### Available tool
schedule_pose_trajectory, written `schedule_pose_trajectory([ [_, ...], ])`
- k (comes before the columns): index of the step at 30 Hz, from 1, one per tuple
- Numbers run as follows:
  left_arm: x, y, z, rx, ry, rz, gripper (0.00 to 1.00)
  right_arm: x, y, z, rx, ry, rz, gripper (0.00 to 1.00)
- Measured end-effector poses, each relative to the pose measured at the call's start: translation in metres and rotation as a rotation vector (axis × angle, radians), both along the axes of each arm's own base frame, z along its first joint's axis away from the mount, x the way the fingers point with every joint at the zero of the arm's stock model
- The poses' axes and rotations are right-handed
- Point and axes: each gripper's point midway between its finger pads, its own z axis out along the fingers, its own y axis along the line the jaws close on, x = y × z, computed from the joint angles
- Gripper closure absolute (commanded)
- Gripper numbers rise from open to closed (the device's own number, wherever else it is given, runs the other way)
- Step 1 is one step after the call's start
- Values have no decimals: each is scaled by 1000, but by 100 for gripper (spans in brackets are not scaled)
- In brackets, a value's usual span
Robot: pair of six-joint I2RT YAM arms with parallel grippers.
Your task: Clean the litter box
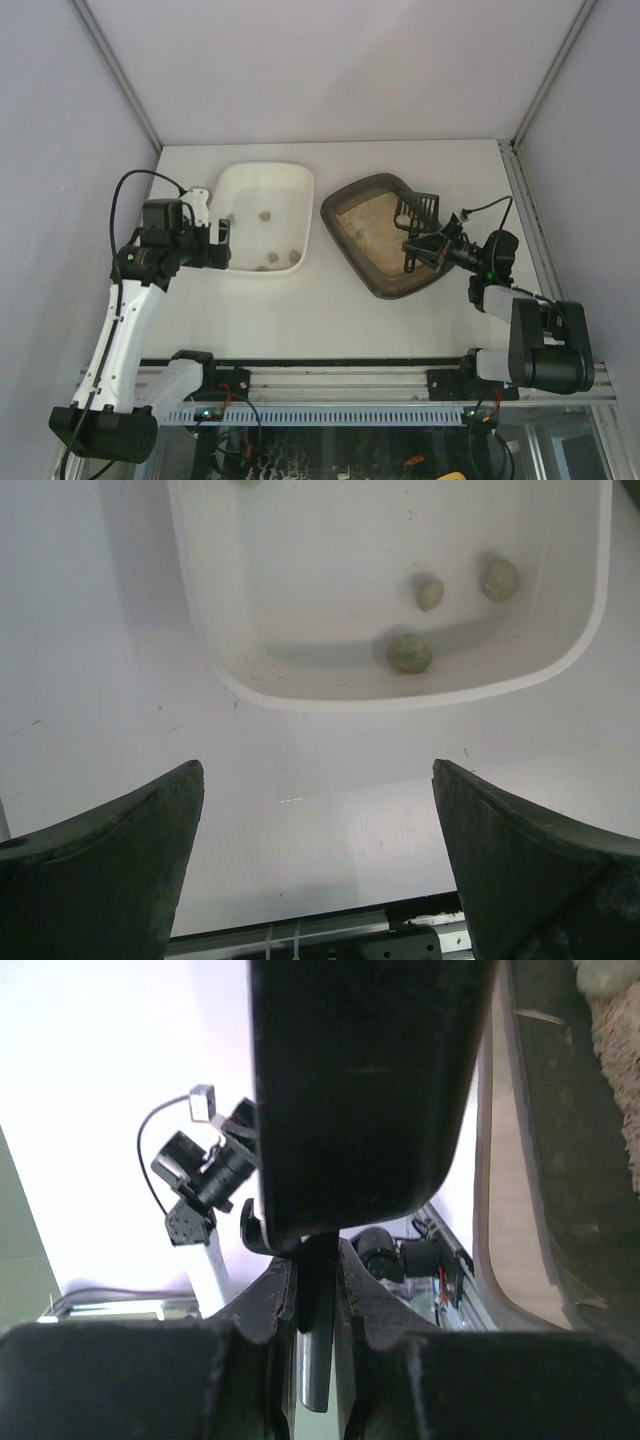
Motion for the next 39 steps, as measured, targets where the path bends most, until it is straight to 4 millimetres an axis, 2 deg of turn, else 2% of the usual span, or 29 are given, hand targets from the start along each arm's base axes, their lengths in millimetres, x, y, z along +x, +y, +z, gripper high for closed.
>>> schedule_pose_trajectory([
  [3, -1, -3, -3, -7, 9, -15, 0, 4, -5, 4, 9, -11, -25, 100],
  [6, -3, -4, -7, -9, 21, -26, 0, 1, 5, 9, 28, -22, 12, 100],
  [15, -3, -5, -7, -15, 21, -32, 0, 0, 15, 10, 70, 2, 39, 100],
  [21, -3, -5, -8, -12, 20, -28, 0, 2, 24, 14, 39, -7, 68, 100],
  [24, -2, 3, -7, 11, 13, 3, 0, 2, 37, 31, -30, -72, 105, 100],
  [28, -2, 20, -2, -25, 16, 65, 0, 11, 55, 72, -155, -220, 141, 100],
  [31, -2, 19, 1, -56, 36, 51, 0, 16, 72, 85, -202, -287, 179, 100],
  [33, -2, 14, 2, -78, 53, 27, 0, 18, 88, 79, -226, -284, 224, 100],
  [35, -4, 14, 4, -97, 64, 21, 0, 23, 107, 63, -269, -250, 264, 100],
  [39, -4, 29, 20, -124, 51, 67, 0, 39, 147, 26, -407, -191, 328, 100],
])
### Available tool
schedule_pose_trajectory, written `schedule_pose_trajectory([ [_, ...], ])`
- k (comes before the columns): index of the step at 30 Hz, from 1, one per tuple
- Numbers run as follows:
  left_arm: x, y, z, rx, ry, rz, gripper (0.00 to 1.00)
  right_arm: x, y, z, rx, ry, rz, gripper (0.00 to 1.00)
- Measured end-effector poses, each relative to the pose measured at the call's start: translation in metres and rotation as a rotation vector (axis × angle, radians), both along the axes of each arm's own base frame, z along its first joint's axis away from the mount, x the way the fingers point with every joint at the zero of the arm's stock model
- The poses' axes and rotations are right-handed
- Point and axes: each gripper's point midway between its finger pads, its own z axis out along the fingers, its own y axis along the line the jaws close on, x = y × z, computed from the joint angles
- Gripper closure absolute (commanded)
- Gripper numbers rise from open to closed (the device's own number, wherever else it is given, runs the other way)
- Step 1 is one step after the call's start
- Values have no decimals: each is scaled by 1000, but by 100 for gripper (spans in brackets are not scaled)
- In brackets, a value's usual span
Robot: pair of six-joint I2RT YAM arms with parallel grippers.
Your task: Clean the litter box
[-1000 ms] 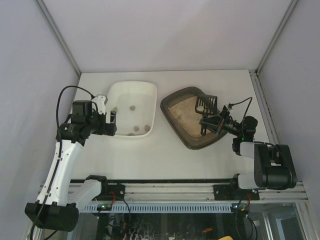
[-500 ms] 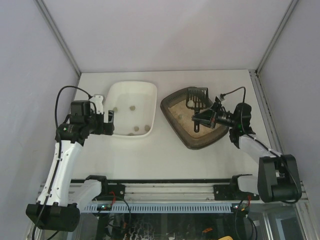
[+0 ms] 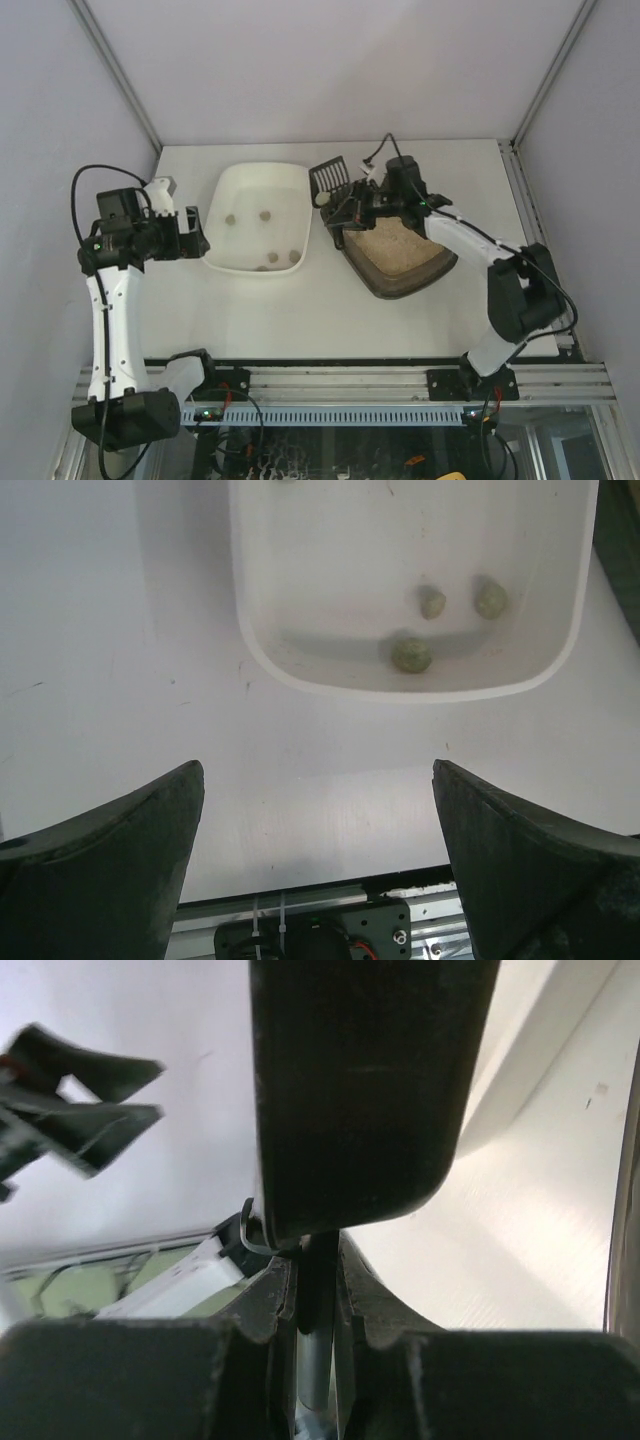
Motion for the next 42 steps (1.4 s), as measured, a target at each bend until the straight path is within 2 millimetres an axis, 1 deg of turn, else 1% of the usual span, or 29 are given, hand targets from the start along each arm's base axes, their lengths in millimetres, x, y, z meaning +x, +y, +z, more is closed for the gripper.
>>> schedule_pose_trajectory([
  [4, 4, 18, 14, -33, -15, 48, 0, 21, 41, -19, -172, -53, 31, 100],
  [6, 4, 22, 14, -57, -5, 58, 0, 32, 63, -26, -288, -124, 44, 100],
  [8, 2, 24, 11, -77, 13, 62, 0, 39, 84, -30, -410, -207, 61, 100],
  [10, 0, 26, 8, -92, 33, 67, 0, 39, 102, -34, -524, -295, 82, 100],
  [12, -1, 25, 7, -100, 37, 64, 0, 34, 118, -41, -642, -379, 108, 100],
  [14, -2, 24, 8, -102, 36, 58, 0, 28, 125, -52, -767, -454, 130, 100],
  [18, -2, 25, 8, -97, 35, 63, 0, 18, 127, -81, -1006, -577, 177, 100],
  [22, -3, 30, 7, -73, 37, 82, 0, 19, 118, -107, -1212, -688, 218, 100],
  [23, -3, 32, 7, -65, 36, 89, 0, 21, 115, -111, -1258, -716, 226, 100],
  [25, -3, 35, 7, -51, 33, 99, 0, 24, 111, -113, -1313, -756, 233, 100],
  [27, -3, 38, 8, -36, 24, 110, 0, 30, 106, -110, -1356, -797, 232, 100],
  [29, -3, 38, 11, -31, 12, 118, 0, 35, 106, -105, -1370, -826, 217, 100],
  [33, -3, 35, 14, -45, -3, 124, 0, 35, 101, -100, -1364, -823, 204, 100],
  [34, -2, 31, 14, -50, -1, 121, 0, 32, 96, -97, -1351, -816, 201, 100],
  [35, 0, 26, 14, -51, 1, 107, 0, 27, 87, -91, -1339, -808, 201, 100],
  [36, 3, 16, 13, -48, 7, 80, 0, 20, 75, -82, -1325, -796, 197, 100],
  [38, 9, -12, 11, -43, 16, 10, 0, 5, 52, -53, -1267, -782, 164, 100],
  [39, 12, -23, 12, -38, 13, -16, 0, -1, 41, -33, -1211, -774, 125, 100],
  [40, 15, -39, 12, -38, 8, -39, 0, -6, 27, -12, -1143, -763, 71, 100],
  [41, 18, -54, 15, -51, -4, -51, 0, -8, 10, 10, -1078, -749, 5, 100],
  [42, 21, -69, 19, -75, -19, -60, 0, -8, -12, 34, -995, -734, -80, 100],
])
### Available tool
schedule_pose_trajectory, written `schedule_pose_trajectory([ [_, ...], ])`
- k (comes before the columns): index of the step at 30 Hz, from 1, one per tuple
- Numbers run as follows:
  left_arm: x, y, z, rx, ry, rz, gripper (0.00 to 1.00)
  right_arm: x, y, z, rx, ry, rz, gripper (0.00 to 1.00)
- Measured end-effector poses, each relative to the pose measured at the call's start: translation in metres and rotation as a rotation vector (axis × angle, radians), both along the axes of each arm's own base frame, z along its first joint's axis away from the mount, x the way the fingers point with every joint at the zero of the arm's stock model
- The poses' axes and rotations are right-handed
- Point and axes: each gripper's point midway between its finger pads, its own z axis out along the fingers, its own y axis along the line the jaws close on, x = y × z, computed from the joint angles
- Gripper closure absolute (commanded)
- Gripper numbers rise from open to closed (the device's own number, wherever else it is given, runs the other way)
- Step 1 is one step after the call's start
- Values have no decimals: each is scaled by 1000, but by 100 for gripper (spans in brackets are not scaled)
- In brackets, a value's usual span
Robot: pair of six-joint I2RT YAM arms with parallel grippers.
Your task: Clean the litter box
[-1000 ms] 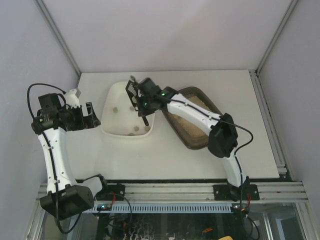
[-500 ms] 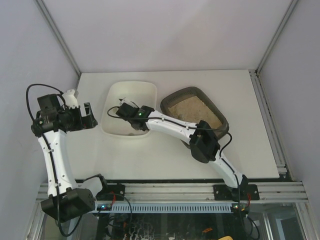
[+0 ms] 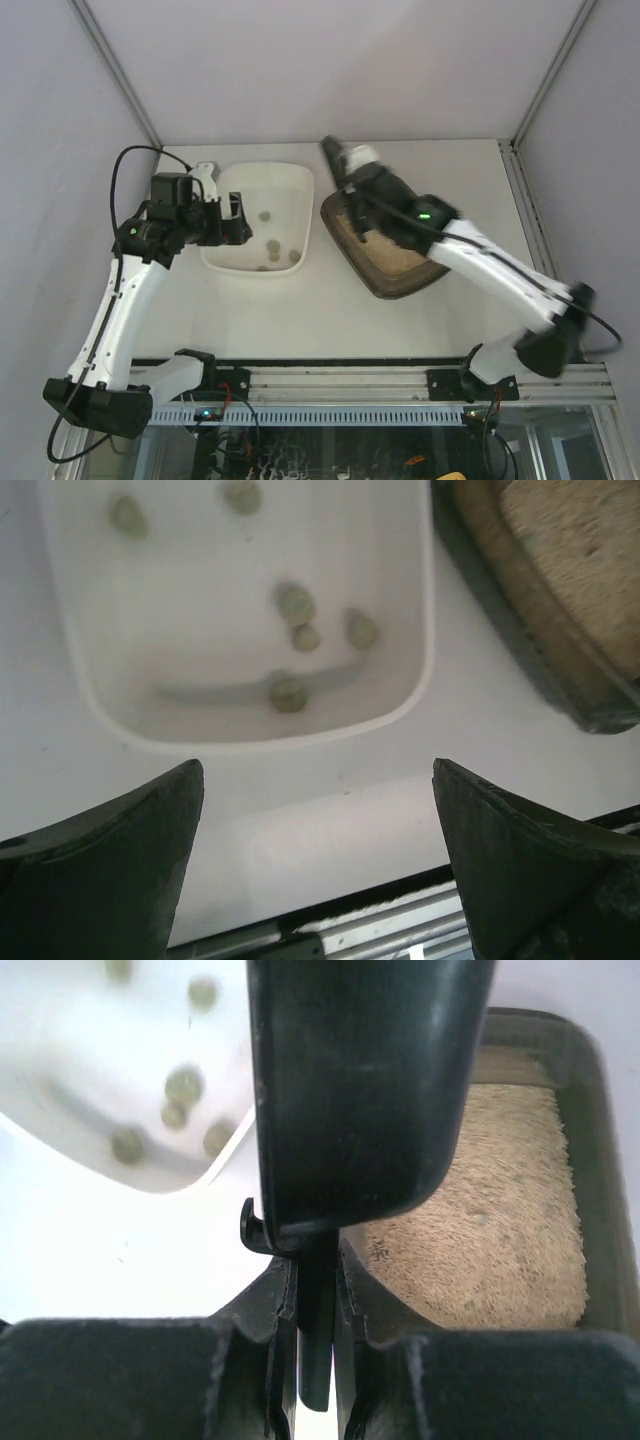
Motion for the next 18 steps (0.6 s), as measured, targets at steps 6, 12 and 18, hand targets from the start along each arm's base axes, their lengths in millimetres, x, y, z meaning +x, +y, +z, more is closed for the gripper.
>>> schedule_pose_trajectory([
  [6, 30, -76, 42, -276, -133, 15, 0, -8, -120, 54, 393, -69, -279, 100],
  [12, 69, -183, 38, -462, 13, 6, 2, -40, -134, 10, 443, 62, -321, 100],
  [18, 63, -255, -45, -417, 289, 54, 0, -58, -149, -25, 415, 158, -391, 100],
])
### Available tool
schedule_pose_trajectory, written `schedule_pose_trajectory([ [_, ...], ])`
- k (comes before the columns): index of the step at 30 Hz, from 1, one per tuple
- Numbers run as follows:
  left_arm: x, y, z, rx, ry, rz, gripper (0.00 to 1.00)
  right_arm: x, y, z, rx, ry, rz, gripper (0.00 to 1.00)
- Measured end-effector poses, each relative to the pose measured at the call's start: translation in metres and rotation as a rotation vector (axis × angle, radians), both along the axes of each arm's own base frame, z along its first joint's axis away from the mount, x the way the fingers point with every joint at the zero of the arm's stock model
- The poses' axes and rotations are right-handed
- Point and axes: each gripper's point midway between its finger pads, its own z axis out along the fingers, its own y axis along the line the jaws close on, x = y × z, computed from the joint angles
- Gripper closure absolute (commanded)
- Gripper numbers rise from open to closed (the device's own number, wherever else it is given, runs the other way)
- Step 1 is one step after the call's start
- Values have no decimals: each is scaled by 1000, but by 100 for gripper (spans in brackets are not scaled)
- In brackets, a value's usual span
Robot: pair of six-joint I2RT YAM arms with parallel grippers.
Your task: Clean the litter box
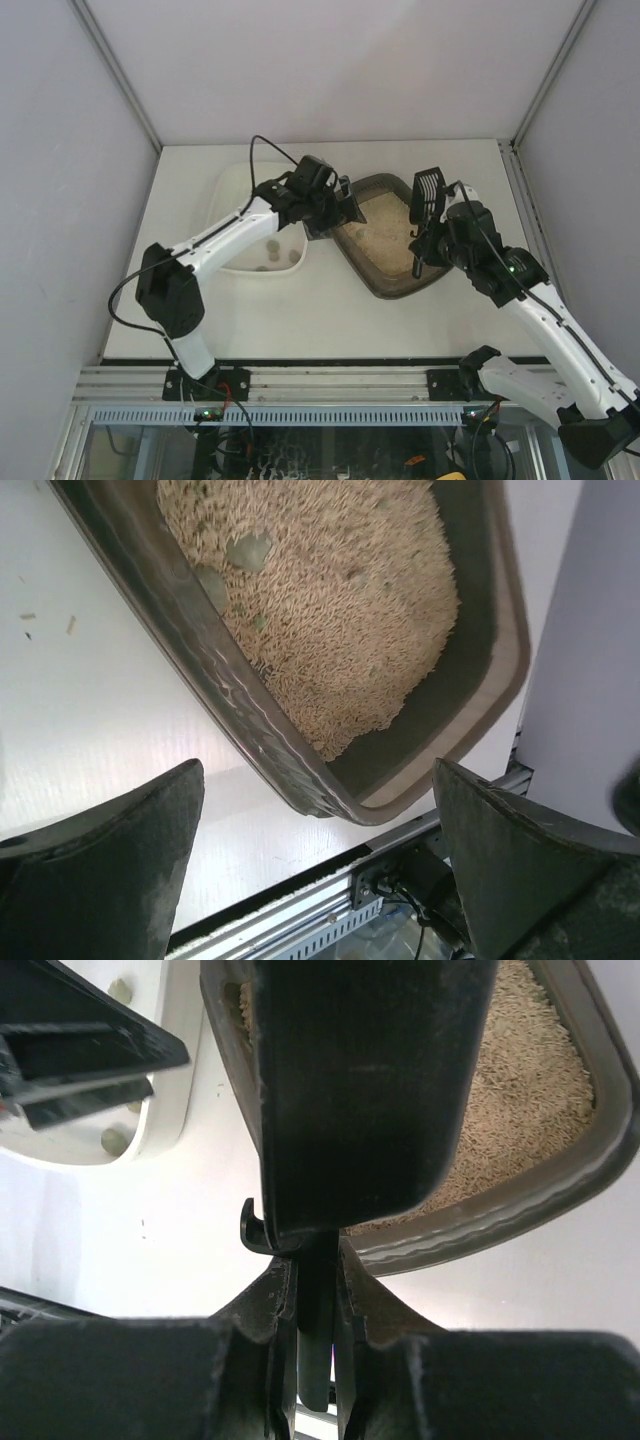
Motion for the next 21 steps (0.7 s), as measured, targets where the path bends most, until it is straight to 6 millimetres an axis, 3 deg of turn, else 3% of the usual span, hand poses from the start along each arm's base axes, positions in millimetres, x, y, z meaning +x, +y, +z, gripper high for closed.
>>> schedule_pose_trajectory([
  [3, -6, -13, -21, 22, 73, 14, 0, -3, -11, 5, 25, -18, -43, 100],
  [7, -6, -14, -33, 28, 116, 60, 5, -6, -24, 10, 64, -40, -88, 100],
  [11, -2, -16, -50, 41, 151, 90, 10, -7, -33, 2, 89, -18, -114, 100],
  [16, 3, -20, -99, 108, 216, 85, 16, -9, -36, -16, 110, 39, -122, 100],
  [19, 1, -18, -129, 158, 263, 81, 25, -9, -38, -20, 126, 51, -126, 100],
  [21, 0, -16, -140, 181, 282, 78, 37, -8, -43, -25, 139, 58, -141, 100],
])
